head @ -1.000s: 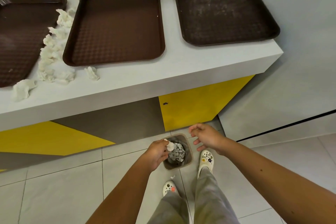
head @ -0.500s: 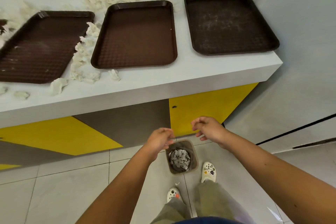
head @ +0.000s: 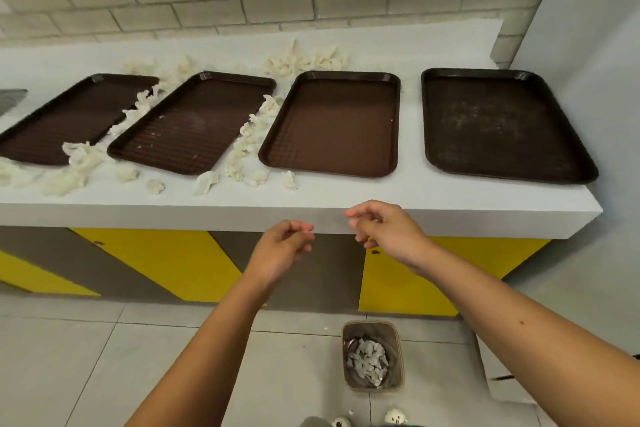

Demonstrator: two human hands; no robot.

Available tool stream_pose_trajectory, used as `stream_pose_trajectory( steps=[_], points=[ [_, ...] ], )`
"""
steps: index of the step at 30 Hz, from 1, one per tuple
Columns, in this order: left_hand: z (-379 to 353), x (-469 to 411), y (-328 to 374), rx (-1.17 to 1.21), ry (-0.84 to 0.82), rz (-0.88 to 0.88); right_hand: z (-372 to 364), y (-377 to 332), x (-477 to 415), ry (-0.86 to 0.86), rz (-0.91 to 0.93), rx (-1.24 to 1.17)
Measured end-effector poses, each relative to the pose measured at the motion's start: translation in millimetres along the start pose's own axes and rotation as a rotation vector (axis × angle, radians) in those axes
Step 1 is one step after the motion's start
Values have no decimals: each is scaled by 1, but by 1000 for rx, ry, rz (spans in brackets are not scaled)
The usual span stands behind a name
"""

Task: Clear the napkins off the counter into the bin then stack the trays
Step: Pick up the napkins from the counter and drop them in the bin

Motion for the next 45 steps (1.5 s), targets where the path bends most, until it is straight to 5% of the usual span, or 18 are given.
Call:
stream_pose_trajectory(
  steps=[7, 15, 22, 37, 45],
  points=[
    [61, -27, -4, -19, 170, -45, -37, -17, -46, -5, 117, 145],
    [103, -82, 0, -339, 134, -197, -91, -20, -118, -8, 244, 539],
    [121, -130, 11, -655, 137, -514, -114, -16, -149, 40, 197, 713],
    [113, -162, 17, -880, 53, -616, -128, -19, -151, 168, 71, 872],
    [120, -151, 33, -497, -31, -518, -124, -25, -140, 300, 61, 320]
  ],
)
Point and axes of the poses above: each hand's wrist, its own x-axis away from the middle knuckle, its own z-axis out of the back of the hand, y = z × x, the point moved 1 cm from there along -x, towards the middle knuckle, and after that the axes turned 6 degrees about z, right-handed, at the moved point
